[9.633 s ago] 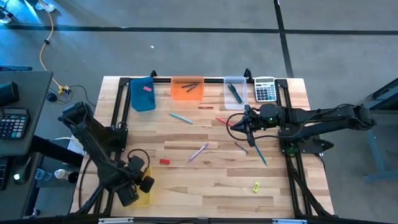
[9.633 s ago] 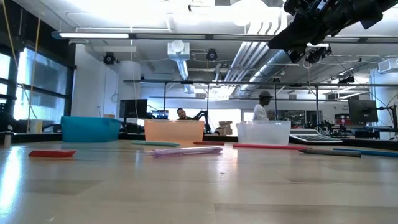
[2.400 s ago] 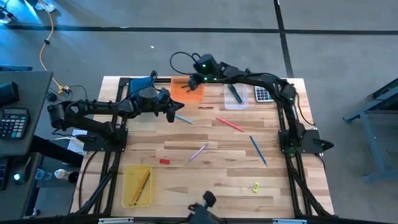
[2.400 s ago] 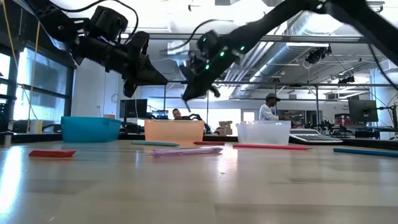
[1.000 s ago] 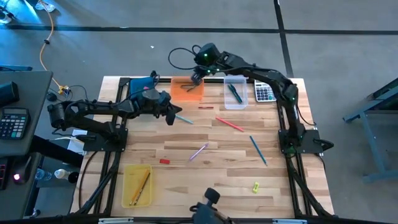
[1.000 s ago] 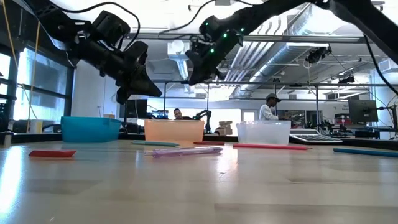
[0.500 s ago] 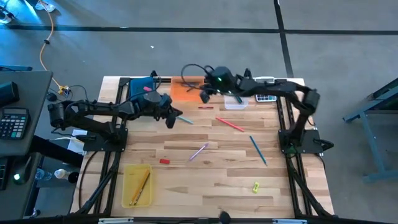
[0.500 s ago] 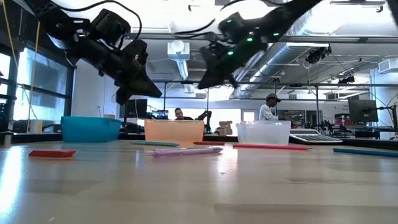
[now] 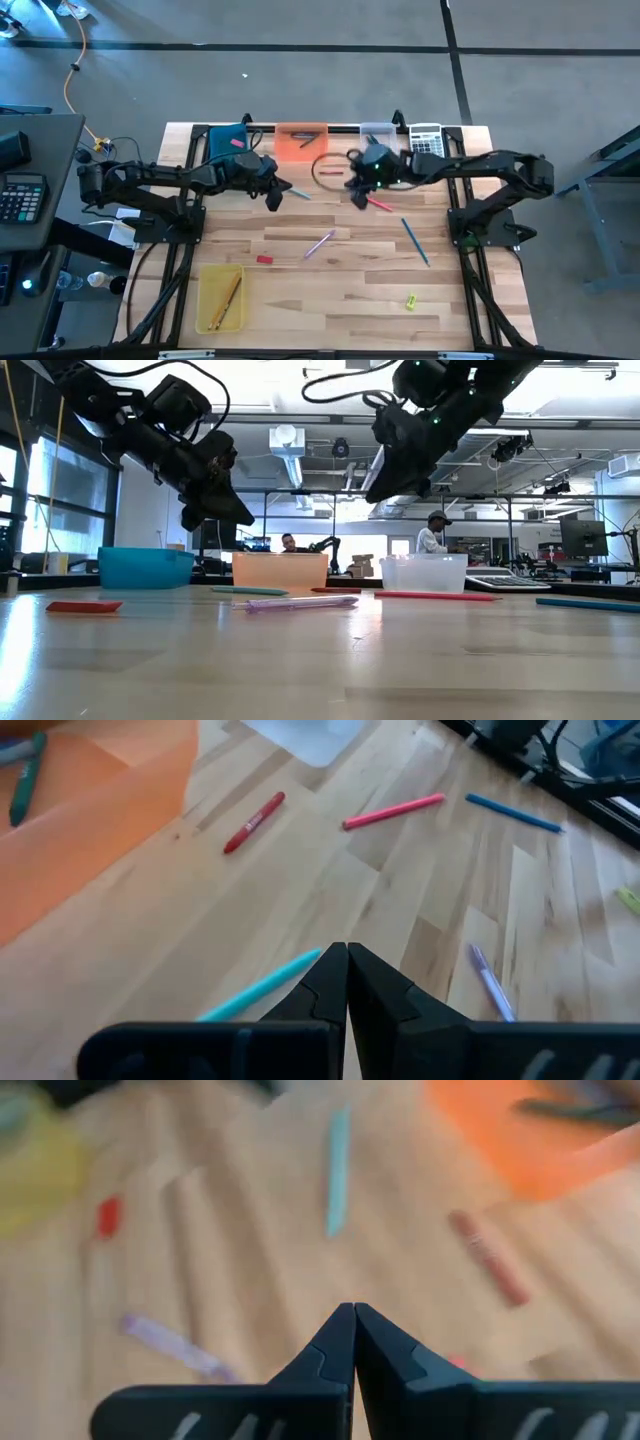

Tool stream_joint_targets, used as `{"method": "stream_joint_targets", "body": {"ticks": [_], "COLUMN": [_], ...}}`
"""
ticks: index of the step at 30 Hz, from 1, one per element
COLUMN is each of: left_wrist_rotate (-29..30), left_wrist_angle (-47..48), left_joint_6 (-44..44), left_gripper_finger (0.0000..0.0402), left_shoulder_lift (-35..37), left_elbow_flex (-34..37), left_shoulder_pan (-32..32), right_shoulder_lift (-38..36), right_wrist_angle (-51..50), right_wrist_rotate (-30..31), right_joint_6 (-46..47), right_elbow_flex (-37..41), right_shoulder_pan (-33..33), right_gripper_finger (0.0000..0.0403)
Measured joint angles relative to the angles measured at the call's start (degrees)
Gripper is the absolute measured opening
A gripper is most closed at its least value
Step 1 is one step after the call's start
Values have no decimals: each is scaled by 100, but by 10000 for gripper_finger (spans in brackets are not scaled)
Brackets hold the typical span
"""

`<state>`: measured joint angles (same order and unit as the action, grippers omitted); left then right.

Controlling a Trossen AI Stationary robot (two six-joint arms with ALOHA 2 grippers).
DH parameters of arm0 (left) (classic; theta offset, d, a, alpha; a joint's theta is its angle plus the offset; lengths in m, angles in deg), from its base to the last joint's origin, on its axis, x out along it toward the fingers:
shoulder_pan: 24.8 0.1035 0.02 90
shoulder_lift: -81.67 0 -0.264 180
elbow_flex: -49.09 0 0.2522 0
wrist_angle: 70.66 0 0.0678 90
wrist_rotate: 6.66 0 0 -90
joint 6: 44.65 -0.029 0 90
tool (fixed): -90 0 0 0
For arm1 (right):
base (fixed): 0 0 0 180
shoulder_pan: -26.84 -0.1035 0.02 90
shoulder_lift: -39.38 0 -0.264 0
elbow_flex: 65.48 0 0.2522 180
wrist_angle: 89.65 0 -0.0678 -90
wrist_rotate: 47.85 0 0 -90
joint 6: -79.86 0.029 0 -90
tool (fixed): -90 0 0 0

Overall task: Sort crayons/erasers/pens/pencils in bins
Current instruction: Put the purple pen into the transparent bin

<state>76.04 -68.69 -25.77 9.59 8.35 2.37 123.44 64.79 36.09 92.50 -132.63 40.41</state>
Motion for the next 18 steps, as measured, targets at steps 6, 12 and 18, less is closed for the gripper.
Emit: {"method": "stream_joint_targets", "body": {"ticks": [6,12,18], "left_wrist_rotate": [-20,-37,-117], "left_wrist_angle": [-1,-1,9], "left_joint_6": [-138,-215,-265], "left_gripper_finger": [0,0,0], "left_shoulder_lift": [-1,-1,-1], "left_elbow_flex": [0,0,0], "left_shoulder_pan": [18,18,16], "right_shoulder_lift": [438,1004,1533], "right_wrist_angle": [86,403,462], "right_wrist_rotate": [-415,-474,-494], "right_joint_6": [-484,-812,-925], "right_elbow_flex": [2,-17,-385], "right_shoulder_pan": [-682,-1194,-1459], "right_gripper_finger": [0,19,90]}}
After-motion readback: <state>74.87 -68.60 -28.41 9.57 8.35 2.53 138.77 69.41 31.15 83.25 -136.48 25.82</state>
